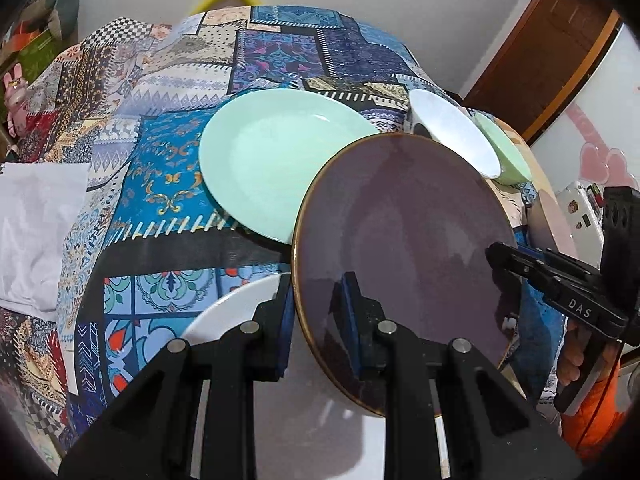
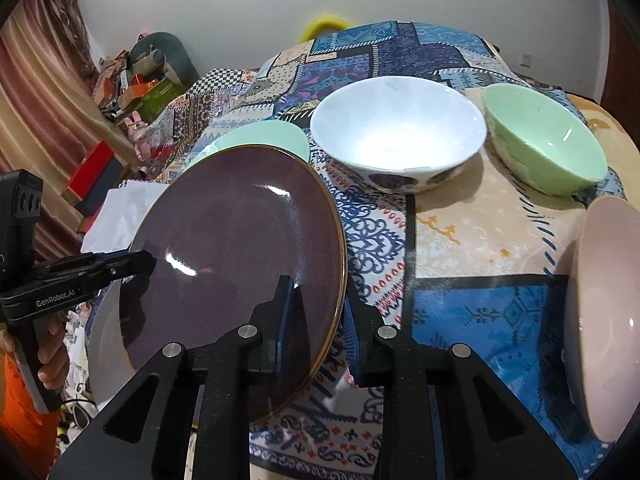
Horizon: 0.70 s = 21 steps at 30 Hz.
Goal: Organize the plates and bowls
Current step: 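Lift the brown plate with both grippers and carry it toward the pink bowl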
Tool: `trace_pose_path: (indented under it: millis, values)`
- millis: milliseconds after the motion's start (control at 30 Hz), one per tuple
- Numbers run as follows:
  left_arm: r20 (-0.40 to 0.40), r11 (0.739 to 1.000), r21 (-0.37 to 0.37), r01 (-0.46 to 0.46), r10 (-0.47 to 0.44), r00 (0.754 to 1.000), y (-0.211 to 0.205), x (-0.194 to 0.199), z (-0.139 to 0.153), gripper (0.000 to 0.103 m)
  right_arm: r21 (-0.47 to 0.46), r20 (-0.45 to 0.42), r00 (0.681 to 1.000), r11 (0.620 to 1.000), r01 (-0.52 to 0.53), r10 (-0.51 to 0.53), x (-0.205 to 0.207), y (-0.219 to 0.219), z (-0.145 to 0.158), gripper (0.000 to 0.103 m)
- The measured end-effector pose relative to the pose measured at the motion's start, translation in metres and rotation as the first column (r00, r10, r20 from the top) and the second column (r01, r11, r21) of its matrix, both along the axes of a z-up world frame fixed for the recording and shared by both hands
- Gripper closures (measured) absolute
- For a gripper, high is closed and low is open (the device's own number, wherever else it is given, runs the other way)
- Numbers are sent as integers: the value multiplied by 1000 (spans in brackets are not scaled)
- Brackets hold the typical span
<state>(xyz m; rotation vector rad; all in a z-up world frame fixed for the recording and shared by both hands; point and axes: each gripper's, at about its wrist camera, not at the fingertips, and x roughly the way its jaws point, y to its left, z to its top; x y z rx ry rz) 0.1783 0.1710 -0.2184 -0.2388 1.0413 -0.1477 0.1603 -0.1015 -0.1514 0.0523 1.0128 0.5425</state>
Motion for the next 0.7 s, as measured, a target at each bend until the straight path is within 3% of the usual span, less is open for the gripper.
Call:
trace_pose_path:
  millis: [700]
  values:
    - [30,998,44,48,-49,998,-63,-23,37,81,9,36,998,999,53,-54,-25,-48,29,82]
